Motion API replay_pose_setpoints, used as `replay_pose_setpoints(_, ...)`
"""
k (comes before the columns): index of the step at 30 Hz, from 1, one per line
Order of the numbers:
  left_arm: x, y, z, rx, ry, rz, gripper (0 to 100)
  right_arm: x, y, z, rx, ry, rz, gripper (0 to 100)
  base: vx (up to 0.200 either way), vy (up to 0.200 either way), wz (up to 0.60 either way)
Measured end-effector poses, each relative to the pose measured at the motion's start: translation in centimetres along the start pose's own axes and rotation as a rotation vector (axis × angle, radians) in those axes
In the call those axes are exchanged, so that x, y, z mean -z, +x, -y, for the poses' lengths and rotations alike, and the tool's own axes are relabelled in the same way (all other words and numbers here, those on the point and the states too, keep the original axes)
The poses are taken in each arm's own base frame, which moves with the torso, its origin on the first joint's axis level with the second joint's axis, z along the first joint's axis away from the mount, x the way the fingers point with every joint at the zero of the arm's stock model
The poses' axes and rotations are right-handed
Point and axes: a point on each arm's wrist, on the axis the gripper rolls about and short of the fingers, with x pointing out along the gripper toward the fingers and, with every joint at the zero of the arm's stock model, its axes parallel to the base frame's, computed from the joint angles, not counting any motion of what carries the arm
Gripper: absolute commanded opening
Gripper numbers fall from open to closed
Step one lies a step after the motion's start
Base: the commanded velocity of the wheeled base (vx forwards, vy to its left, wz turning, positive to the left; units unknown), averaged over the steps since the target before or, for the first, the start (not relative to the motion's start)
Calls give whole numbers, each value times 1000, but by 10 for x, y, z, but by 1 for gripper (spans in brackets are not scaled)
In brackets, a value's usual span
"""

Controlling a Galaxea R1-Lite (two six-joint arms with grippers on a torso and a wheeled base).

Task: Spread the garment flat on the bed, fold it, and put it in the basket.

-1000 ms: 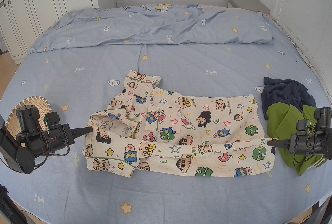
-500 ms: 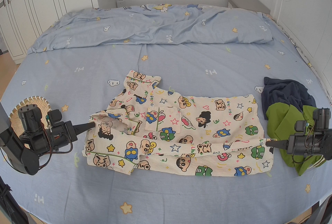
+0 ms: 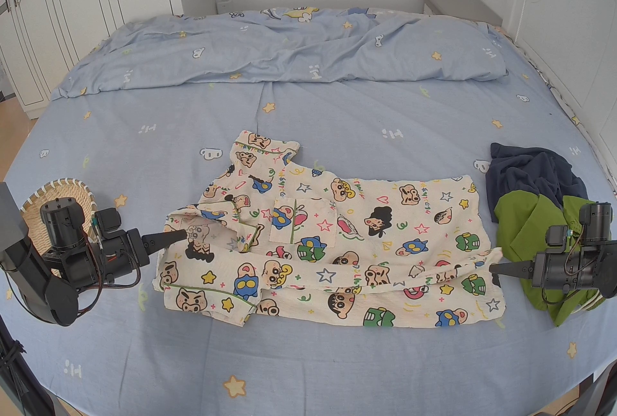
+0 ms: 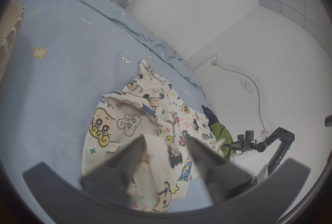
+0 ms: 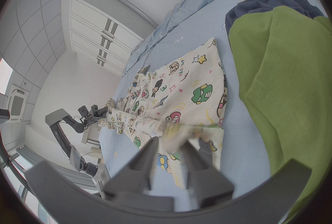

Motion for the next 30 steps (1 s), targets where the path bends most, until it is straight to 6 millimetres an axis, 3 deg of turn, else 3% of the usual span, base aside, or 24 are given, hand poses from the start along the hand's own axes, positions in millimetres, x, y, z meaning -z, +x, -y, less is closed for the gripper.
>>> replay_pose_setpoints(13, -11, 3, 5, 52, -13, 85, 100, 1, 0, -1, -5, 7, -4, 100, 0, 0, 0)
replay_pose_setpoints(19, -17, -4, 14, 73, -17, 139, 100, 0, -4, -12, -21, -7, 5, 100, 0, 0, 0)
replay_pose_setpoints(25, -20, -19, 46, 123, 6, 149, 100, -4, -6, -40, -75, -39, 20, 100, 0, 0, 0)
replay_pose_setpoints(30, -6, -12, 80, 209, 8, 58, 100, -8, 1, -70, -120, -119, 16, 100, 0, 0, 0)
